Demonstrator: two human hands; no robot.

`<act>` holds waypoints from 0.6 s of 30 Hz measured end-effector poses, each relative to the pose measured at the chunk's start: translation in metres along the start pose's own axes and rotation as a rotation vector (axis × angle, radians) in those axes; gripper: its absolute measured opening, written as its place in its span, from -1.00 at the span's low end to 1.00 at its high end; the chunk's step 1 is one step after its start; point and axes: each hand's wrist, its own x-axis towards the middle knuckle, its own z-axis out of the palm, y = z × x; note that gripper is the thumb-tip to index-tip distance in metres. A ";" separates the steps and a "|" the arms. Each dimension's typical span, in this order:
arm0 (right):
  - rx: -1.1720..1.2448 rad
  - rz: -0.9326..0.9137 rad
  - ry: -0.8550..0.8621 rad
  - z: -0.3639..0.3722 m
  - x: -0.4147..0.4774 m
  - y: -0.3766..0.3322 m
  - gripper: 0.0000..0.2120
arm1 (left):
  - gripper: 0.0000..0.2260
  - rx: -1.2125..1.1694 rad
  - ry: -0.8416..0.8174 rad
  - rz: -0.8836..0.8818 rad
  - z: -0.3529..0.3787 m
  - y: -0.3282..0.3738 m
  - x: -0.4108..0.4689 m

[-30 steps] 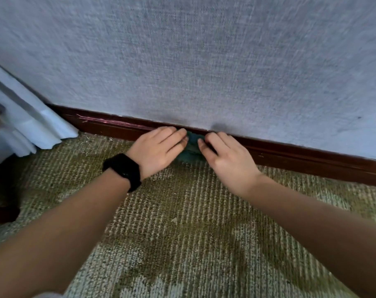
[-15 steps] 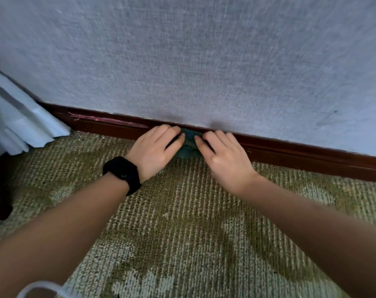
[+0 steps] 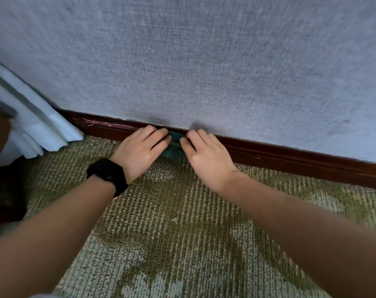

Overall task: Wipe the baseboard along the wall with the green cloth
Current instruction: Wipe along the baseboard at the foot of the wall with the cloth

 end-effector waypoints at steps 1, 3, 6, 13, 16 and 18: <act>-0.012 -0.004 -0.010 -0.002 -0.002 0.002 -0.61 | -0.63 0.000 -0.004 -0.016 -0.001 0.003 0.000; -0.022 -0.003 -0.017 -0.004 -0.007 0.007 -0.61 | -0.65 -0.004 0.023 -0.040 0.000 0.011 0.001; -0.034 0.016 -0.013 -0.009 -0.023 0.022 -0.66 | -0.68 -0.008 0.111 -0.012 0.006 0.029 0.014; -0.027 0.044 -0.022 -0.004 -0.037 0.032 -0.61 | -0.67 0.016 0.201 0.124 0.015 0.038 0.030; -0.020 0.020 0.019 0.002 -0.024 0.021 -0.62 | -0.72 0.052 0.201 0.121 0.016 0.020 0.019; -0.012 0.006 0.046 0.005 -0.011 0.010 -0.61 | -0.70 0.046 0.181 0.074 0.016 0.008 0.007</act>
